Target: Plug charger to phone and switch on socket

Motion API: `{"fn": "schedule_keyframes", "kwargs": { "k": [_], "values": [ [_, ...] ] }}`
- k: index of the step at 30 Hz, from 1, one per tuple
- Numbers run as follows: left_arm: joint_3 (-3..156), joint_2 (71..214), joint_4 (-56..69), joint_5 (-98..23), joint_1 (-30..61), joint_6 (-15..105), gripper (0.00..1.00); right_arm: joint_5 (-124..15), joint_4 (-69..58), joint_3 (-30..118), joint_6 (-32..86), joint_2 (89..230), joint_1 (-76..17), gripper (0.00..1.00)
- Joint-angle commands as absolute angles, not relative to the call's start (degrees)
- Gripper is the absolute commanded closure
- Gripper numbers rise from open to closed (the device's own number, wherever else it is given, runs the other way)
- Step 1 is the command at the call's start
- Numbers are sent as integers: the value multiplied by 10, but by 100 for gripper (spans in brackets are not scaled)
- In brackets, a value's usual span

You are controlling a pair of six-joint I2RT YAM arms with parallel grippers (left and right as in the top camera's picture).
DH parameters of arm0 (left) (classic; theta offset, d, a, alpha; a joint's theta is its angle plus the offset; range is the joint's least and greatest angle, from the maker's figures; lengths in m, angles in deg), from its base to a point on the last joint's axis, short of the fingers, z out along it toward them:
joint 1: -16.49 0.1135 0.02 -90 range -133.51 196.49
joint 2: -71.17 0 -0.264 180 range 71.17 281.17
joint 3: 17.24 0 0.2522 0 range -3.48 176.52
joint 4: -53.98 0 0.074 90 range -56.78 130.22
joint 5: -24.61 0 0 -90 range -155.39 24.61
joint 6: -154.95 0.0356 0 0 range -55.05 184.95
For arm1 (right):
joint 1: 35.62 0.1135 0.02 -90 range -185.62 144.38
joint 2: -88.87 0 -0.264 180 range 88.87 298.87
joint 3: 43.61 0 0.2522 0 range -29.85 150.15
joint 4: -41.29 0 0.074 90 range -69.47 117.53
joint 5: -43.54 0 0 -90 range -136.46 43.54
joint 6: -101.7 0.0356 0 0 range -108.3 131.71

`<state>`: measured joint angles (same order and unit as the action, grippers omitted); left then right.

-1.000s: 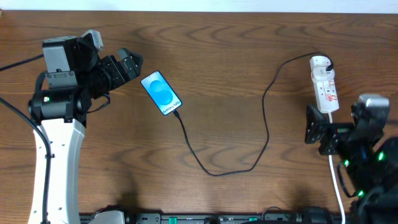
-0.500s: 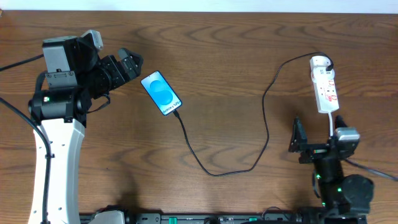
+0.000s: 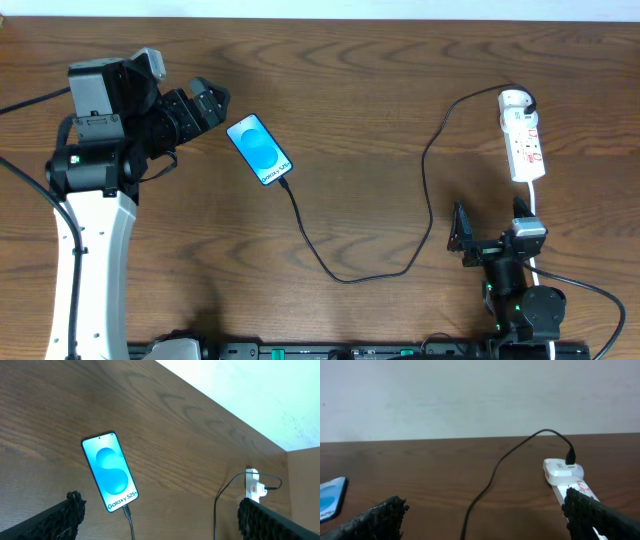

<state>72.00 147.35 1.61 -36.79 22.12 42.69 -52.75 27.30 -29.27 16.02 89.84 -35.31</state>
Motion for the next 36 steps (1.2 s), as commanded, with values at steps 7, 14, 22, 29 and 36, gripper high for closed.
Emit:
{"fn": "schedule_keyframes", "kwargs": {
  "k": [7,14,22,29,36],
  "values": [
    [729,1477,16,-363,222,428,1,-519,235,-295,123,891,-344,1],
    [729,1477,16,-363,222,428,1,-519,236,-295,123,891,-345,1],
    [729,1477,16,-363,222,428,1,-519,236,-295,123,891,-345,1],
    [729,1477,16,-363,222,428,1,-519,236,-295,123,891,-345,1],
    [729,1477,16,-363,222,428,1,-519,236,-295,123,891,-345,1]
  ]
}}
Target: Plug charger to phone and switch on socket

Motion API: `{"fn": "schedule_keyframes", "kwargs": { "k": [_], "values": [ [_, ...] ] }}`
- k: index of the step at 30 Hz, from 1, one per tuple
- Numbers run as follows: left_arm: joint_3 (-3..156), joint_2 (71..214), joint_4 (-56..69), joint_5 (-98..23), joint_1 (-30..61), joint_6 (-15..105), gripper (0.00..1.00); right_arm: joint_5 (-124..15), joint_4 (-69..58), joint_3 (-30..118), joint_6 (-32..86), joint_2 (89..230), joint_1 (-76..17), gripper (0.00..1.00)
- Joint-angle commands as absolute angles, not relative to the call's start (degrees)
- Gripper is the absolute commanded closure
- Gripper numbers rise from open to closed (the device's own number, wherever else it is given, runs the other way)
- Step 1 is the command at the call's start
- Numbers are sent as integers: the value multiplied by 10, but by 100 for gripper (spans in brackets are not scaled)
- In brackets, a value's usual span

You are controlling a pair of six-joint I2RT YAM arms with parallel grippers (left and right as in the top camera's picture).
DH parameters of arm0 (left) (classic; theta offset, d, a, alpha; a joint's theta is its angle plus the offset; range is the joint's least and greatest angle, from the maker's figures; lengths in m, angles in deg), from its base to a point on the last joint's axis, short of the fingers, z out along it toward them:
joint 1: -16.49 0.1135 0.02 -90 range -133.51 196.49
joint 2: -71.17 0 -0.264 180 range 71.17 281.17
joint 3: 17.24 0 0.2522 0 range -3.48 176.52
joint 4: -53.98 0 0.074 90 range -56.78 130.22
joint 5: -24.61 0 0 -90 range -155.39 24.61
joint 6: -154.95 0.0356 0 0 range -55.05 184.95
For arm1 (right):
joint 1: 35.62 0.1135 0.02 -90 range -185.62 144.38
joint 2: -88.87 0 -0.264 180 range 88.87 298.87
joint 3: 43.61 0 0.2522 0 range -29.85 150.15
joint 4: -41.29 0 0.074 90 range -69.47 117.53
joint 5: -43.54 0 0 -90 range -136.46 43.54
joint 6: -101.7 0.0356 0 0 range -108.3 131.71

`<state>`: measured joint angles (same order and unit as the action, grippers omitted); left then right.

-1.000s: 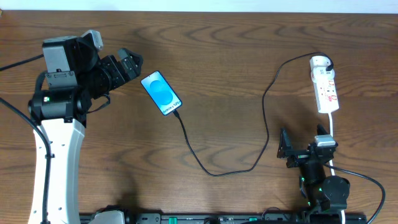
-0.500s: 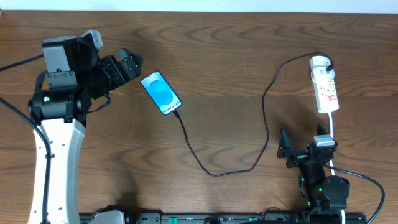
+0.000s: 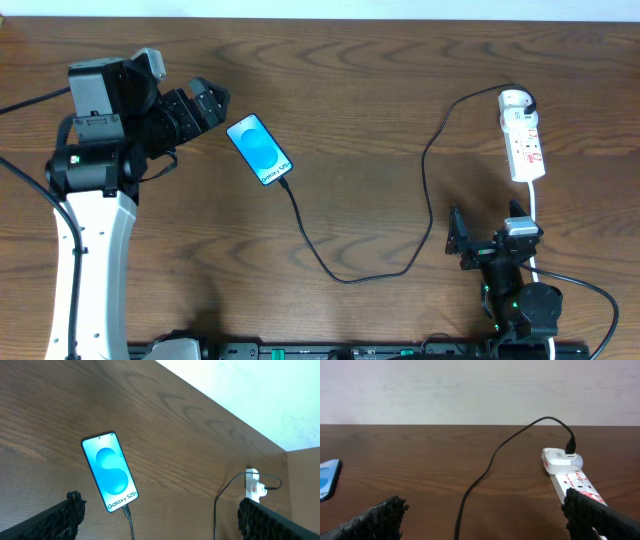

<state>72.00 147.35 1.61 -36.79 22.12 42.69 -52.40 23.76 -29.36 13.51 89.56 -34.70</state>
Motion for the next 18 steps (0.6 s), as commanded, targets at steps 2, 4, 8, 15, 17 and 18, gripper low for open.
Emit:
{"fn": "schedule_keyframes", "kwargs": {
  "k": [2,4,8,15,17,18],
  "values": [
    [729,1477,16,-396,222,433,1,-519,236,-295,123,891,-345,1],
    [729,1477,16,-418,222,433,1,-519,236,-295,123,891,-345,1],
    [729,1477,1,-453,222,433,1,-519,236,-295,123,891,-345,1],
    [708,1422,-8,-596,222,459,1,-519,236,-295,123,891,-345,1],
    [679,1377,3,-596,222,503,1,-519,236,-295,123,891,-345,1],
    [660,1353,19,-596,222,526,1,-519,236,-295,123,891,-345,1]
  ]
}}
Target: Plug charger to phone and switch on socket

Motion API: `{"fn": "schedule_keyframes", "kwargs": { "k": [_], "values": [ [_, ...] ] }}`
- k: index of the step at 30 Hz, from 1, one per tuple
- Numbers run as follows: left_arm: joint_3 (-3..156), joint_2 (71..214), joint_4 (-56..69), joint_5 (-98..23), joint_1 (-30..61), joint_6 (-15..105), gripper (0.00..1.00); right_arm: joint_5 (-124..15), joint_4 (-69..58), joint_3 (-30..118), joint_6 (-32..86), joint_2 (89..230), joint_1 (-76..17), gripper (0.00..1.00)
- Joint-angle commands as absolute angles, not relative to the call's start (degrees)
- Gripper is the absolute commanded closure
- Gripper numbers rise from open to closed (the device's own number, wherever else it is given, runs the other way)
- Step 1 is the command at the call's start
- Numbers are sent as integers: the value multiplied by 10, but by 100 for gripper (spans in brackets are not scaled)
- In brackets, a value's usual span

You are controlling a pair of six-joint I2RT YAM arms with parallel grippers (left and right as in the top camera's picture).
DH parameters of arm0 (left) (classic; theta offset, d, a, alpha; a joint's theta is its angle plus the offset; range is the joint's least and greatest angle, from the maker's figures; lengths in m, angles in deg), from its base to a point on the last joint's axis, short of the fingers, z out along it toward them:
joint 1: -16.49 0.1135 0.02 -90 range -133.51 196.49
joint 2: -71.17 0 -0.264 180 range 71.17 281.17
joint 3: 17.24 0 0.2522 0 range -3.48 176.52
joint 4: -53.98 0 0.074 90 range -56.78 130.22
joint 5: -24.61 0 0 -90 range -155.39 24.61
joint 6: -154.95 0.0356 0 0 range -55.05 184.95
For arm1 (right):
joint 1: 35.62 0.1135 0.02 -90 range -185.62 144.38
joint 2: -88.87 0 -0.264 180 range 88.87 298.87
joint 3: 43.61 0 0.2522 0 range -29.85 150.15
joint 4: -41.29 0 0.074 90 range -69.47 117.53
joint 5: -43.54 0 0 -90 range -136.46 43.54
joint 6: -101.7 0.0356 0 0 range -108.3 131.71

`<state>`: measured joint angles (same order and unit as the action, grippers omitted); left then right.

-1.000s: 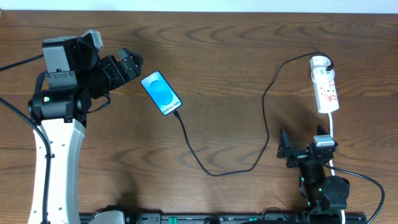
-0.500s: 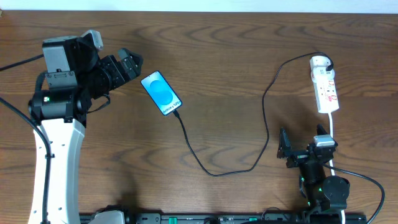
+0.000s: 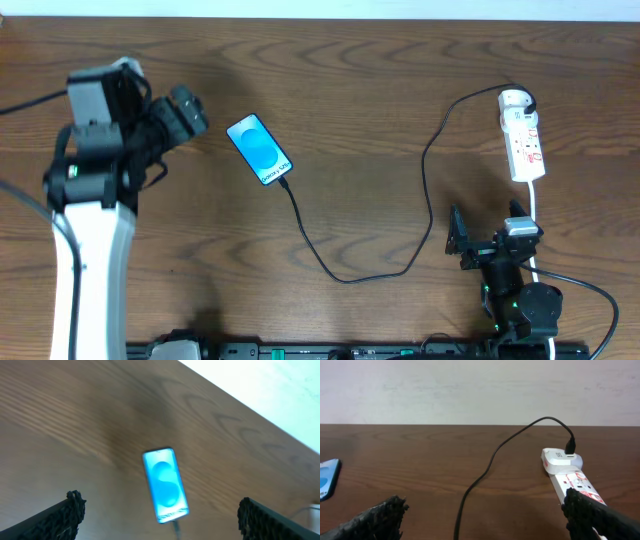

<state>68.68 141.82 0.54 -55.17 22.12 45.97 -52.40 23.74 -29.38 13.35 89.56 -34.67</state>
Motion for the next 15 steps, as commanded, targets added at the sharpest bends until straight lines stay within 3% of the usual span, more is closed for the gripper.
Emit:
{"fn": "schedule_keyframes", "kwargs": {
  "k": [1,15],
  "values": [
    [640,1328,36,-594,222,550,1,-519,236,-295,123,891,-345,1],
    [279,1023,319,-523,221,667,1,-519,236,-295,123,891,-345,1]
  ]
}}
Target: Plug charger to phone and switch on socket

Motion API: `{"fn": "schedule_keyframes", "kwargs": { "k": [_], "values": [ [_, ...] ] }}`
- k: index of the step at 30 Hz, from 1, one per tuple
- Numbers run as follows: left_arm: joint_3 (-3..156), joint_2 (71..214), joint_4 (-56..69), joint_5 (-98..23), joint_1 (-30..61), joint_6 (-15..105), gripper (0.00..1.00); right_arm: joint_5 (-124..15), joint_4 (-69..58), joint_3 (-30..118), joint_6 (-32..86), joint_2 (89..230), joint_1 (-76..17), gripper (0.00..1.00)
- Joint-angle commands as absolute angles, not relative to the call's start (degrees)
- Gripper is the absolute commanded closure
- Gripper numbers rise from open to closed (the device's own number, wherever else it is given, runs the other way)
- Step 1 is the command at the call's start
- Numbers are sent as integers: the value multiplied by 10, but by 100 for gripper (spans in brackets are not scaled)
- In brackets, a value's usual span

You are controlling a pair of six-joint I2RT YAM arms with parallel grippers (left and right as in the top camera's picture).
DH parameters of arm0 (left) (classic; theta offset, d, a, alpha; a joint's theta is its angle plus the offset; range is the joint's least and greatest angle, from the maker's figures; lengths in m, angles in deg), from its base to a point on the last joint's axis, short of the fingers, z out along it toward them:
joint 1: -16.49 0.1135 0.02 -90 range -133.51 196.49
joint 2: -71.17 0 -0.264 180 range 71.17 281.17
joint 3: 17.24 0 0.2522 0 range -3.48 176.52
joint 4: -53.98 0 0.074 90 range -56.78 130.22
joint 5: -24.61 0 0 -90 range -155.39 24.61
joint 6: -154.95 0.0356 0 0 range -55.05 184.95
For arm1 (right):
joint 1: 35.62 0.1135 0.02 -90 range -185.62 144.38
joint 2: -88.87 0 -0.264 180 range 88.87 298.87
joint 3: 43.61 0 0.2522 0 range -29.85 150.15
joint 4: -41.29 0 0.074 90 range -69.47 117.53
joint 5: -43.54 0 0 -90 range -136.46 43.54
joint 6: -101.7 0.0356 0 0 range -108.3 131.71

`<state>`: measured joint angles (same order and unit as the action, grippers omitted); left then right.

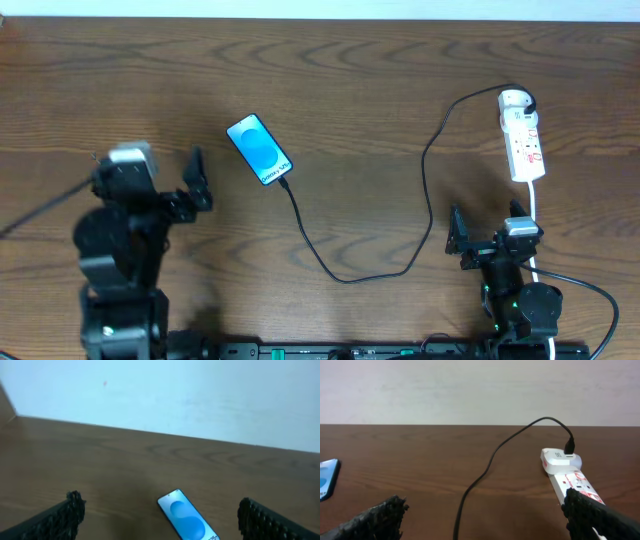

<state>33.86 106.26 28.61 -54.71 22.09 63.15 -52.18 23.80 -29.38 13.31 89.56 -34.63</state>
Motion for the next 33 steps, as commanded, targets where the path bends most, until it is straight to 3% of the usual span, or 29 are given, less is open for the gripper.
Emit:
{"fn": "schedule_keyframes", "kwargs": {
  "k": [1,16,33],
  "values": [
    [253,1006,339,-524,221,667,1,-519,236,-295,123,891,-345,1],
    [21,787,399,-565,206,669,1,-519,236,-295,123,891,-345,1],
    [-32,712,369,-571,194,669,1,-519,236,-295,123,891,-345,1]
  ]
}}
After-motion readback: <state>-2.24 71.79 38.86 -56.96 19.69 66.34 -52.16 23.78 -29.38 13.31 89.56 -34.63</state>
